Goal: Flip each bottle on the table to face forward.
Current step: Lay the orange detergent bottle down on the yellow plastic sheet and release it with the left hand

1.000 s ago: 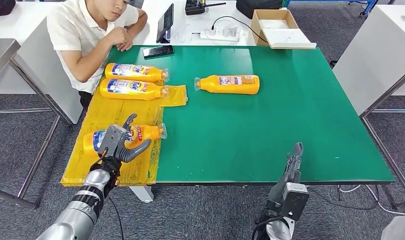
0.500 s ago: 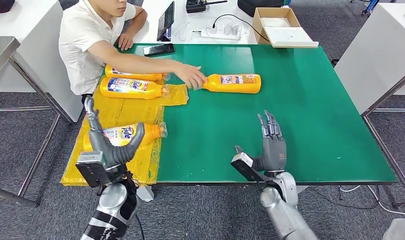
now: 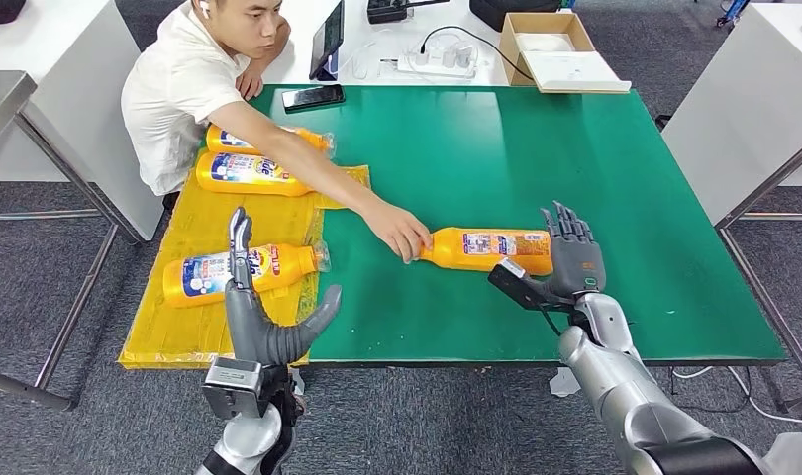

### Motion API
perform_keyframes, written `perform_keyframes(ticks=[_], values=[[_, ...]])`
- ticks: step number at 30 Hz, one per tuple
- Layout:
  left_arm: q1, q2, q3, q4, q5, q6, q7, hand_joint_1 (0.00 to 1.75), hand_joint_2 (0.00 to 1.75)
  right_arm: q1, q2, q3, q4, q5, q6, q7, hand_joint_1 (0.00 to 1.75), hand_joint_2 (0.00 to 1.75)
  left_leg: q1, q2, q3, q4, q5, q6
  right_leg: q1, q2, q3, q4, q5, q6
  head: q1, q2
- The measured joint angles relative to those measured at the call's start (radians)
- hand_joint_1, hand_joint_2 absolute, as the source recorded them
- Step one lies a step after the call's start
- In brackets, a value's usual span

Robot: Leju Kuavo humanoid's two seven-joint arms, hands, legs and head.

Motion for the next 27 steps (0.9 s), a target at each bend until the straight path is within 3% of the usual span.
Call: perform_keyframes(ticks=[4,13,24,26,27], values=[[-0.002,0.006,-0.019,0.001,-0.015,-0.001,0.005,0.00,1.75,-0.028,0.000,0.015,0.035,0.025,0.055,0.031,0.00,1.75,0.000,0.000,0.000,0.000,0.000,0.000,0.000,0.000,0.000,0.000,0.000,0.000,0.000,0.000],[-0.026,0.008,-0.045,0.011,-0.006,-0.023,0.017,0.00,1.75,-0.082,0.023,0.038,0.098,0.037,0.390,0.156,0.00,1.75,0.000,0.000,0.001,0.000,0.000,0.000,0.000,0.000,0.000,0.000,0.000,0.000,0.000,0.000],[-0.032,0.008,-0.052,0.015,0.000,-0.032,0.020,0.00,1.75,-0.093,0.027,0.039,0.106,0.038,0.423,0.174,0.02,1.75,0.000,0.000,0.001,0.000,0.000,0.000,0.000,0.000,0.000,0.000,0.000,0.000,0.000,0.000],[-0.033,0.008,-0.053,0.016,0.002,-0.033,0.020,0.00,1.75,-0.095,0.027,0.039,0.108,0.039,0.429,0.178,0.66,1.75,0.000,0.000,0.002,0.000,0.000,0.000,0.000,0.000,0.000,0.000,0.000,0.000,0.000,0.000],[-0.034,0.008,-0.054,0.017,0.004,-0.034,0.021,0.00,1.75,-0.097,0.028,0.039,0.109,0.040,0.435,0.182,1.09,1.75,0.000,0.000,0.002,0.000,0.000,0.000,0.000,0.000,0.000,0.000,0.000,0.000,0.000,0.000]])
